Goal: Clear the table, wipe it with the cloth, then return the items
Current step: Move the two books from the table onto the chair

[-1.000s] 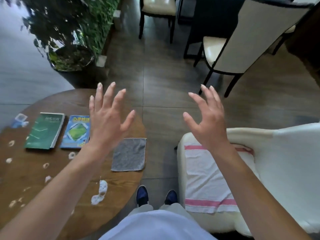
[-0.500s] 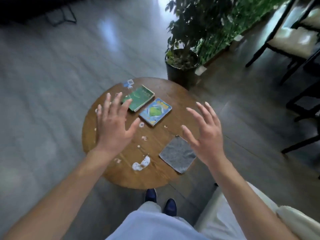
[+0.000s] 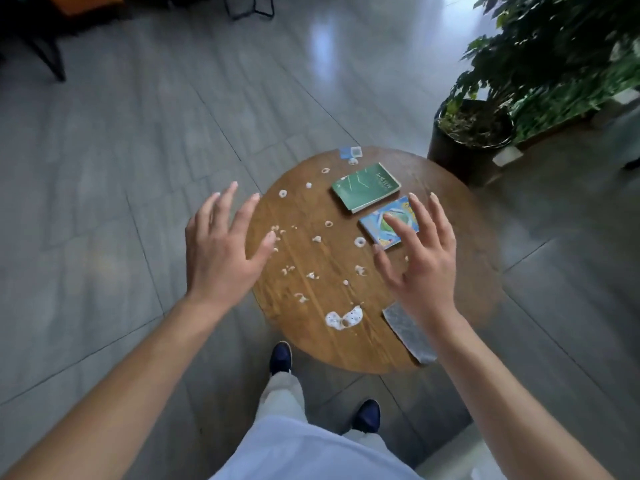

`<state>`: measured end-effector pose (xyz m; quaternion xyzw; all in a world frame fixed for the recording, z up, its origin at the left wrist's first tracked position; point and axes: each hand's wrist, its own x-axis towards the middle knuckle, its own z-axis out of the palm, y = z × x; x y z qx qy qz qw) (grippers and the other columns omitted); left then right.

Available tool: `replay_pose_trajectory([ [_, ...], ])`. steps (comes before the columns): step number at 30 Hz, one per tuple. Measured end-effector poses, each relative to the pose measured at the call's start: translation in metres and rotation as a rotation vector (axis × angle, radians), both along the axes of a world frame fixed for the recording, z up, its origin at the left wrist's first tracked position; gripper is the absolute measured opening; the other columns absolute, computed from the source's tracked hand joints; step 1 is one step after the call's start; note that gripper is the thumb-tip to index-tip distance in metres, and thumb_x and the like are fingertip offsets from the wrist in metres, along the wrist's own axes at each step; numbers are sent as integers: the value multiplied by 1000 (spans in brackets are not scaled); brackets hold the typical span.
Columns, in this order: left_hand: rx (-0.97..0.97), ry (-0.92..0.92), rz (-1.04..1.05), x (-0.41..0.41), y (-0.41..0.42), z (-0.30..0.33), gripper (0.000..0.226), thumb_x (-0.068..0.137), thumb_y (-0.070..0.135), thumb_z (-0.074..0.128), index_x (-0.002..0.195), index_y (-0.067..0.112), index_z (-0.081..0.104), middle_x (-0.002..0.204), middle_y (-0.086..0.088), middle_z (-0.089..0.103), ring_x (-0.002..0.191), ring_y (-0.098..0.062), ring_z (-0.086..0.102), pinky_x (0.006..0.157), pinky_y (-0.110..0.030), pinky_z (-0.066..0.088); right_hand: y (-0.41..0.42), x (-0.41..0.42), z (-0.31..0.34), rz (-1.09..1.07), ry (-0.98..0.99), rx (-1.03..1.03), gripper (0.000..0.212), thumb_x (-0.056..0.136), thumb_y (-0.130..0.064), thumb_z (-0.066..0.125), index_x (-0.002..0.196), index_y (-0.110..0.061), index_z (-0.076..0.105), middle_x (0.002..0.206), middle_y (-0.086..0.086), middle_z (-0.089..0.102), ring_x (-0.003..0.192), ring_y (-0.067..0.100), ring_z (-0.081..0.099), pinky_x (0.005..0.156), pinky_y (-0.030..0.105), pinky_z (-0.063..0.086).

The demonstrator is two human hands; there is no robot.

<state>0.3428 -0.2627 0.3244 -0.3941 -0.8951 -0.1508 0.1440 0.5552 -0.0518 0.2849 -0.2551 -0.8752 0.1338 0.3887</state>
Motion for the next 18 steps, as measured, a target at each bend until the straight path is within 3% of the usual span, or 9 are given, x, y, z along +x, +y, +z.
replay_pose_trajectory([
  [5, 8, -28, -103, -49, 9, -11, 64, 97, 59, 45, 152, 27, 47, 166, -7, 32, 154, -32, 25, 118, -55, 26, -14, -29, -12, -95, -56, 16, 39, 93, -35, 71, 128, -18, 70, 155, 14, 50, 153, 39, 32, 117, 61, 32],
  [10, 23, -49, -291, -116, 33, -16, 65, 96, 58, 47, 152, 25, 47, 166, -8, 32, 155, -34, 23, 120, -57, 24, -41, -68, -17, -268, -185, 18, 46, 97, -40, 66, 139, -20, 64, 161, 11, 42, 157, 34, 23, 128, 53, 18],
  [18, 28, -87, -518, -196, 45, -14, 66, 96, 57, 48, 153, 24, 46, 167, -6, 31, 156, -34, 22, 122, -58, 21, -92, -126, -19, -480, -323, 17, 55, 100, -52, 56, 148, -23, 55, 163, 12, 40, 157, 36, 23, 125, 60, 20],
])
